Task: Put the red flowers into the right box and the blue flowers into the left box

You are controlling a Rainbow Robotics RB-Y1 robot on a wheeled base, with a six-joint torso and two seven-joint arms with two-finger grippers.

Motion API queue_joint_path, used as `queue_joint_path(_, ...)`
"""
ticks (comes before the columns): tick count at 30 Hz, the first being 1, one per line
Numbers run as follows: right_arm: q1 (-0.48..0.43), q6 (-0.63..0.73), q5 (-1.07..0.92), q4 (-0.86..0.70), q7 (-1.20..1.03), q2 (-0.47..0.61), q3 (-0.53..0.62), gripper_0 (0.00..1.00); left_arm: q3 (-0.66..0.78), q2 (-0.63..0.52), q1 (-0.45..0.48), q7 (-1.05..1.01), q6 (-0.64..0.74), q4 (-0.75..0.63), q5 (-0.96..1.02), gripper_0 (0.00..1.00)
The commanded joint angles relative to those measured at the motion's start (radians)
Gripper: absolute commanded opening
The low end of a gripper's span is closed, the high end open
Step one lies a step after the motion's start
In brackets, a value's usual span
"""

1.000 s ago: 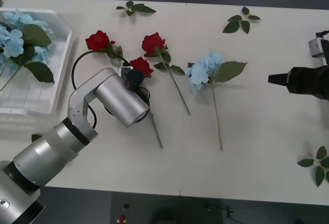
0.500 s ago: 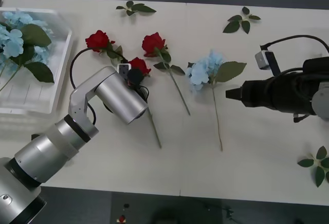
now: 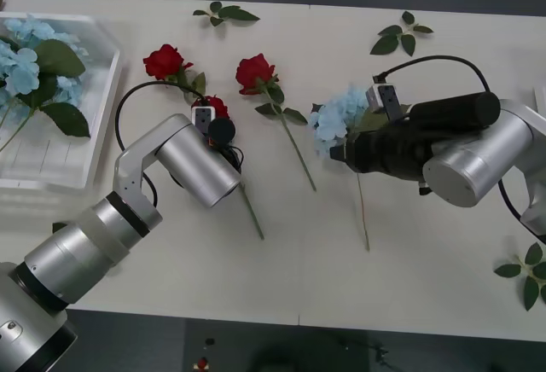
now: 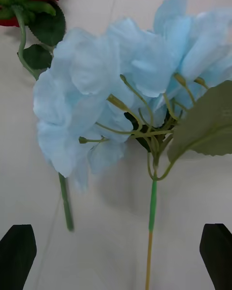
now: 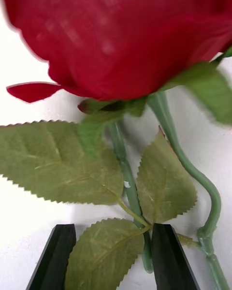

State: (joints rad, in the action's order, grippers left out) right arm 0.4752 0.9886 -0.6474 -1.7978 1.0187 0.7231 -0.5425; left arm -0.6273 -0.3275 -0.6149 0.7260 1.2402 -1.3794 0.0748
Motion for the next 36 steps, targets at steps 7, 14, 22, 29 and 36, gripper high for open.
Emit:
queue_joint_path(7, 0.102, -0.004, 0.080, 0.153, -0.029, -0.099, -0.025, 1.00, -0.023, -0.001, -0.028, 0.029, -0.025, 0.005, -0.021, 0.14)
queue_joint_path(14, 0.155, -0.002, 0.135, 0.264, -0.035, -0.128, -0.054, 1.00, -0.023, -0.004, -0.012, 0.041, -0.050, 0.005, -0.050, 0.00)
queue_joint_path(22, 0.183, 0.002, 0.152, 0.328, -0.035, -0.139, -0.083, 1.00, -0.023, -0.111, 0.100, 0.081, -0.137, -0.116, -0.075, 0.00)
queue_joint_path(29, 0.206, 0.041, 0.166, 0.362, -0.035, -0.162, -0.086, 1.00, -0.023, -0.255, 0.251, 0.124, -0.192, -0.308, -0.073, 0.00)
queue_joint_path(36, 0.214, 0.050, 0.169, 0.374, -0.035, -0.171, -0.086, 0.78, -0.022, -0.360, 0.379, 0.125, -0.260, -0.429, -0.075, 0.00)
